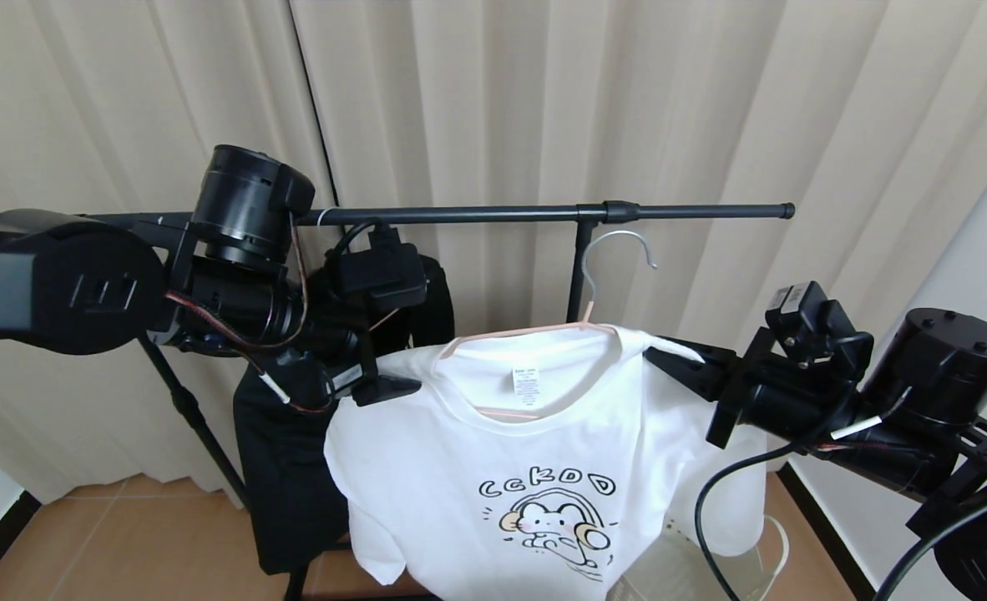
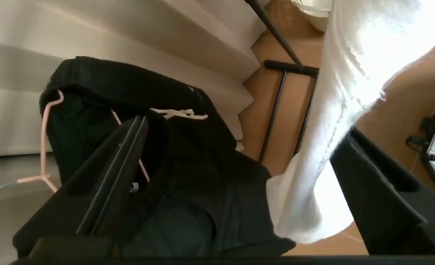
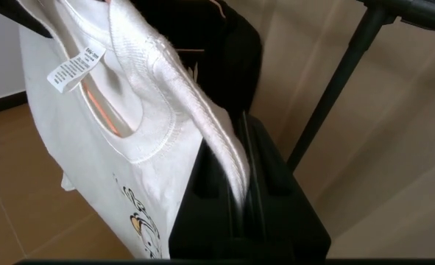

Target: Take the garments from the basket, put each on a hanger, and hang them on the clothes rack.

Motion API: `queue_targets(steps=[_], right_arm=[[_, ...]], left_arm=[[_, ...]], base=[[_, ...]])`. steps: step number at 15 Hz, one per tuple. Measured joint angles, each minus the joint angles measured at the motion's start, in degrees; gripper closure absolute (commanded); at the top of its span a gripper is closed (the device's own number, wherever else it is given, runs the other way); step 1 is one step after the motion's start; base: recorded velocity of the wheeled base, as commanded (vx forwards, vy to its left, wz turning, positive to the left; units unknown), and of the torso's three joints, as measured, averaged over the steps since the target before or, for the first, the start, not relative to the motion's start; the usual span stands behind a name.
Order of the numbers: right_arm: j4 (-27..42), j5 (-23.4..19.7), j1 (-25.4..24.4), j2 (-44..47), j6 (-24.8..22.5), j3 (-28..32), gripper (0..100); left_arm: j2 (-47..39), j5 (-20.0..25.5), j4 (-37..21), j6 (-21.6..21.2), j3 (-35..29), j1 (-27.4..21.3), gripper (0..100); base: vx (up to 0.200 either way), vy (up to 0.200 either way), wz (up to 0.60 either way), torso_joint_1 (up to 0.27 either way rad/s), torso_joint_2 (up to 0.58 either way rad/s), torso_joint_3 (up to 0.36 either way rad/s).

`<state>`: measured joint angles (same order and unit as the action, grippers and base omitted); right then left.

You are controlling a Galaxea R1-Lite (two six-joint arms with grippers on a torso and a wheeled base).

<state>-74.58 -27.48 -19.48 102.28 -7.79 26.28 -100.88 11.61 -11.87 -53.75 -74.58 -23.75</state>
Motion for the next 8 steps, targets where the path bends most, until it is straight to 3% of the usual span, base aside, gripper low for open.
queue_targets(steps=[5,8], right_arm=[[0.0,0.02,-0.99,-0.32,-1.12,-0.55,100],[-0.02,-0.05,-1.11,-0.35,-1.16,-0.77,100]], left_arm=[[-2.82,0.18,0.02,6.68,-3.83,-2.85,0],[-3.95,0.57,0.0,7.55,-5.0,-4.01,0]], base=[[0.0,0.0,0.0,0.0,0.0,0.0],[0.0,0.0,0.0,0.0,0.0,0.0]])
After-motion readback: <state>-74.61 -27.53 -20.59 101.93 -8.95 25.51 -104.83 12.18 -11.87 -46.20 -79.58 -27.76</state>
